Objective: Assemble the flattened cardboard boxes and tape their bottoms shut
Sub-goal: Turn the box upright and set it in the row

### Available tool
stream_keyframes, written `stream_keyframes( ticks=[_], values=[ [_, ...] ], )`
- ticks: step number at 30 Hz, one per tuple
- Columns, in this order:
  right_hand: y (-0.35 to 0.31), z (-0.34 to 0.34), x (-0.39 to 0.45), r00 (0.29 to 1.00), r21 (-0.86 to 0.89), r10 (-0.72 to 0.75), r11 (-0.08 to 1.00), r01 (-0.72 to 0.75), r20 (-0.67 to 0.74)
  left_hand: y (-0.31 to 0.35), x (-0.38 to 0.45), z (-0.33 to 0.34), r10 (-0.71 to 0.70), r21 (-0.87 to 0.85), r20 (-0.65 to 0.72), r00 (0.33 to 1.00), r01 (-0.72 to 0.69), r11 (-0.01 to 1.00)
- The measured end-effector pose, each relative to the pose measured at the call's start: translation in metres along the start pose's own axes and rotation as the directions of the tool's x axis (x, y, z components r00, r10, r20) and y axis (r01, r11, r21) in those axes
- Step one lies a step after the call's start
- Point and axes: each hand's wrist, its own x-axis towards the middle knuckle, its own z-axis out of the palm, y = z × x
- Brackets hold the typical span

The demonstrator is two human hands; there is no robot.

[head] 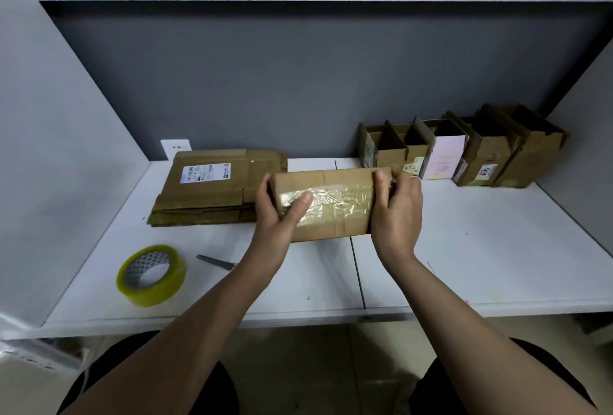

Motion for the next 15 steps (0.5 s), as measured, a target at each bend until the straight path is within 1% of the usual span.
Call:
stream_keyframes(
  ticks=[1,3,4,6,9,12,15],
  values=[
    [-0.004,0.000,-0.004,1.000,0.068,-0.013,0.998,0.012,0.016,0.000,0.002,0.001,0.002,-0.035,-0.053,0.999,-0.004,0.999],
    [-0.010,-0.005,-0.012,0.992,0.205,-0.022,0.979,-0.004,0.123,0.000,0.006,-0.002,0.012,-0.083,-0.128,0.992,-0.023,0.996],
    [-0.012,-0.007,-0.014,0.984,0.231,-0.033,0.973,-0.008,0.175,0.000,0.007,-0.003,0.018,-0.095,-0.144,0.989,-0.032,0.995],
    [-0.015,-0.012,-0.016,0.972,0.193,-0.050,0.981,0.005,0.230,0.001,0.007,-0.003,0.028,-0.086,-0.142,0.989,-0.040,0.996],
    [-0.019,-0.014,-0.018,0.974,0.136,0.002,0.990,-0.033,0.225,0.002,0.007,-0.002,0.061,-0.056,-0.145,0.987,-0.070,0.996],
    [-0.021,-0.012,-0.019,0.968,0.129,0.061,0.987,-0.095,0.245,-0.001,0.007,-0.001,0.174,0.049,-0.180,0.968,-0.168,0.985],
    [-0.023,-0.013,-0.018,0.962,0.145,0.072,0.983,-0.114,0.264,-0.003,0.006,0.000,0.253,0.120,-0.207,0.945,-0.232,0.965]
  ],
)
